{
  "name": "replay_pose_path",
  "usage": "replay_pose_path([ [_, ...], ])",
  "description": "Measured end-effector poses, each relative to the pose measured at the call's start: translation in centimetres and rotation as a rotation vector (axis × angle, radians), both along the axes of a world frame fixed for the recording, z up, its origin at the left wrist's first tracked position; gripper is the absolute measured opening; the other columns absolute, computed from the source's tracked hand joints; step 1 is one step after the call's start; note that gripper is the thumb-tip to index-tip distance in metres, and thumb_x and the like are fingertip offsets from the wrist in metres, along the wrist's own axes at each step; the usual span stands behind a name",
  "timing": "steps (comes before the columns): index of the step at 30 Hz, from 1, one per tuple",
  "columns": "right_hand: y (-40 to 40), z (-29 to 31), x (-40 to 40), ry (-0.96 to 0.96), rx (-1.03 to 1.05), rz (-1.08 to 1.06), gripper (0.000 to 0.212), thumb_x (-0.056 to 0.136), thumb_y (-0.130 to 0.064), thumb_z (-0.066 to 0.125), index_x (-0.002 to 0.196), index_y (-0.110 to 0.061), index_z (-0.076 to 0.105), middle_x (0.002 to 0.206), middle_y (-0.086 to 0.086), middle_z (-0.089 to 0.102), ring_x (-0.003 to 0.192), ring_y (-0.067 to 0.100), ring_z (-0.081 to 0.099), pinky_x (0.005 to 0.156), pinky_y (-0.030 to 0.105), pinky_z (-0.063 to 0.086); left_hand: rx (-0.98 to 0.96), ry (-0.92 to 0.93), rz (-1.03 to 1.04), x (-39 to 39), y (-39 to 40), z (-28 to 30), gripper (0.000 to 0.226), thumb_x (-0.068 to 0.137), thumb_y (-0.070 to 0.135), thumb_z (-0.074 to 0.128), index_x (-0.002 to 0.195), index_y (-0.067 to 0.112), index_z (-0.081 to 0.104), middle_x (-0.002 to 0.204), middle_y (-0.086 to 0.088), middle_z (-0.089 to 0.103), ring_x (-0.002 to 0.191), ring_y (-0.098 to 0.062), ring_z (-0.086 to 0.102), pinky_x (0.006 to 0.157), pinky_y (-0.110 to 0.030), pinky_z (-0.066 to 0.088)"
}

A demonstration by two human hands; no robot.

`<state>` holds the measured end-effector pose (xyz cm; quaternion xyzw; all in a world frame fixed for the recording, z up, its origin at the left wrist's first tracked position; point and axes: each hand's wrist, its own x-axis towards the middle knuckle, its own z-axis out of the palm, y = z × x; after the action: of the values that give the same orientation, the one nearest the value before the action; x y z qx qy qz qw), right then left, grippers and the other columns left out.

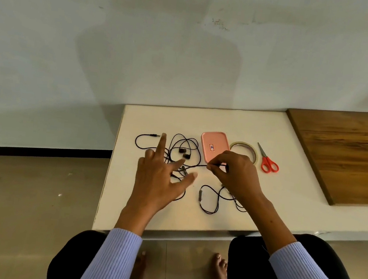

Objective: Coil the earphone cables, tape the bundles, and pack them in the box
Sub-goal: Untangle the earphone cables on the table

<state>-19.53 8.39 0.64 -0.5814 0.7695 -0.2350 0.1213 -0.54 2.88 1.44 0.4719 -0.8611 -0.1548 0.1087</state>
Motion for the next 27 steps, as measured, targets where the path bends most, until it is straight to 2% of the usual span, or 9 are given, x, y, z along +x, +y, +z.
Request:
replay_pose_path([
  [3,-0.1,-0.1,0.6,-0.041,-0.014,0.025,0.009,0.085,-0.031,0.067,0.088,-0.025,0.072,0.093,-0.011,0.068,0.076,0.001,0.051,0.06,0.02,0.039,-0.142,-0.031,0.07,-0.2,0.0,-0.5,0.029,0.087,0.054,0.054,0.097,0.036,0.075,0.159,0.001,0.014,0.107,-0.023,0.042,0.079,-0.032,0.024],
  [5,-0.1,-0.2,1.3,-0.075,-0.052,0.061,0.007,0.083,-0.03,0.069,0.086,-0.025,0.073,0.086,-0.012,0.067,0.065,-0.001,0.049,0.058,0.015,0.036,-0.198,-0.003,0.046,-0.9,0.3,-0.9,0.013,0.079,0.042,0.071,0.09,0.036,0.076,0.158,-0.002,0.017,0.113,-0.026,0.043,0.086,-0.037,0.026],
  [8,-0.3,-0.3,2.1,-0.157,-0.101,0.101,0.005,0.082,-0.028,0.07,0.083,-0.024,0.073,0.077,-0.017,0.062,0.059,-0.001,0.048,0.059,0.022,0.043,-0.193,0.039,0.006,-1.7,0.4,-1.4,0.01,0.079,0.036,0.073,0.087,0.031,0.077,0.153,-0.002,0.033,0.122,-0.029,0.043,0.096,-0.042,0.024],
  [11,-0.4,-0.2,2.5,-0.278,-0.133,0.115,0.003,0.081,-0.025,0.072,0.082,-0.022,0.073,0.076,-0.018,0.063,0.063,0.009,0.053,0.062,0.029,0.049,-0.219,0.119,0.026,-1.6,0.1,-1.3,0.01,0.083,0.032,0.069,0.085,0.024,0.076,0.122,0.0,0.062,0.112,-0.026,0.052,0.092,-0.032,0.019],
  [13,-0.5,0.1,2.4,-0.336,-0.14,0.124,0.003,0.079,-0.025,0.073,0.082,-0.023,0.074,0.076,-0.021,0.064,0.067,0.01,0.055,0.061,0.022,0.046,-0.273,0.157,0.014,-1.3,-0.1,-1.2,0.006,0.082,0.027,0.071,0.081,0.022,0.074,0.095,0.003,0.069,0.094,-0.023,0.059,0.082,-0.029,0.021],
  [15,-0.5,0.5,1.6,-0.364,-0.12,0.132,0.006,0.078,-0.026,0.074,0.083,-0.024,0.076,0.077,-0.021,0.066,0.068,0.005,0.056,0.059,0.013,0.041,-0.285,0.16,0.024,-0.7,-0.5,-1.1,0.006,0.082,0.025,0.071,0.079,0.021,0.074,0.085,0.004,0.068,0.085,-0.021,0.057,0.075,-0.025,0.018],
  [22,0.5,1.0,-2.3,-0.343,-0.083,0.032,0.009,0.077,-0.023,0.075,0.086,-0.019,0.076,0.076,-0.021,0.066,0.06,0.007,0.051,0.058,0.011,0.04,-0.19,0.161,0.193,2.4,-2.2,-1.3,0.008,0.084,0.025,0.069,0.086,0.021,0.076,0.087,0.003,0.069,0.083,-0.021,0.055,0.07,-0.023,0.012],
  [24,0.6,0.8,-2.2,-0.312,-0.077,0.024,0.007,0.079,-0.022,0.074,0.086,-0.02,0.075,0.076,-0.023,0.063,0.063,0.005,0.053,0.058,0.01,0.04,-0.169,0.136,0.174,2.2,-1.8,-1.6,0.014,0.087,0.018,0.066,0.099,0.018,0.074,0.093,0.0,0.07,0.088,-0.023,0.057,0.075,-0.025,0.018],
  [27,0.4,0.5,-1.4,-0.253,-0.076,0.045,0.007,0.079,-0.023,0.073,0.086,-0.02,0.075,0.076,-0.025,0.059,0.066,0.0,0.053,0.059,0.012,0.038,-0.192,0.091,0.097,0.9,-0.9,-1.6,0.048,0.081,-0.003,0.061,0.128,0.005,0.056,0.112,-0.01,0.066,0.103,-0.029,0.058,0.084,-0.037,0.041],
])
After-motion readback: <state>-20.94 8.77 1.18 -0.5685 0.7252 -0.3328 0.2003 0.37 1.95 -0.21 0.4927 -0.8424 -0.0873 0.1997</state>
